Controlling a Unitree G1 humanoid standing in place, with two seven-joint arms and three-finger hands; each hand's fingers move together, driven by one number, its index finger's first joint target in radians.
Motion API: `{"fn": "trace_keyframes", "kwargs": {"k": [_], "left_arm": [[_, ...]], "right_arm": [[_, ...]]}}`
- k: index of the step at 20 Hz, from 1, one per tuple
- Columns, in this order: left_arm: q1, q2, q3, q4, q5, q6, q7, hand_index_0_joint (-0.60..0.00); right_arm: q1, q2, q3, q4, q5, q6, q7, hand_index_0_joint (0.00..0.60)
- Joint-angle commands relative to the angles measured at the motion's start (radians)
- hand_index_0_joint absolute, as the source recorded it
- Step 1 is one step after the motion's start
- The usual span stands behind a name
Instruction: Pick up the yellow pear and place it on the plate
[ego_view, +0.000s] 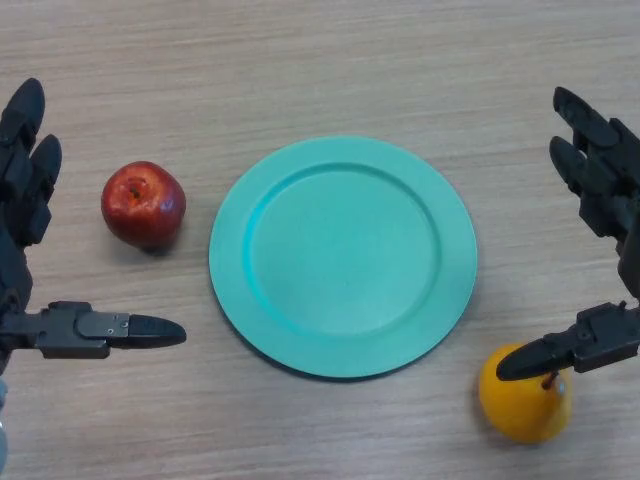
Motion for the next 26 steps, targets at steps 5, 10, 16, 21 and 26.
{"fn": "trace_keyframes", "kwargs": {"k": [5,10,16,21,26], "left_arm": [[-0.022,0.035,0.07,-0.063,-0.003,-0.136,0.016,0.0],[-0.025,0.034,0.062,-0.062,-0.031,-0.114,0.017,0.0],[-0.044,0.039,0.043,-0.037,-0.014,-0.129,0.026,0.0],[-0.052,0.041,0.02,-0.037,-0.015,-0.092,0.012,0.0],[-0.045,0.037,0.011,-0.039,-0.016,-0.076,0.004,0.0]], "right_arm": [[-0.022,-0.024,-0.051,-0.061,-0.024,-0.157,-0.032,0.0],[0.035,-0.016,-0.062,-0.065,-0.025,-0.196,-0.004,0.0],[0.16,0.016,-0.086,-0.02,-0.006,-0.293,0.061,0.0],[0.171,0.007,-0.096,0.245,-0.176,-0.682,-0.008,0.0],[0.148,-0.007,-0.076,0.45,-0.215,-0.831,-0.117,0.0]]}}
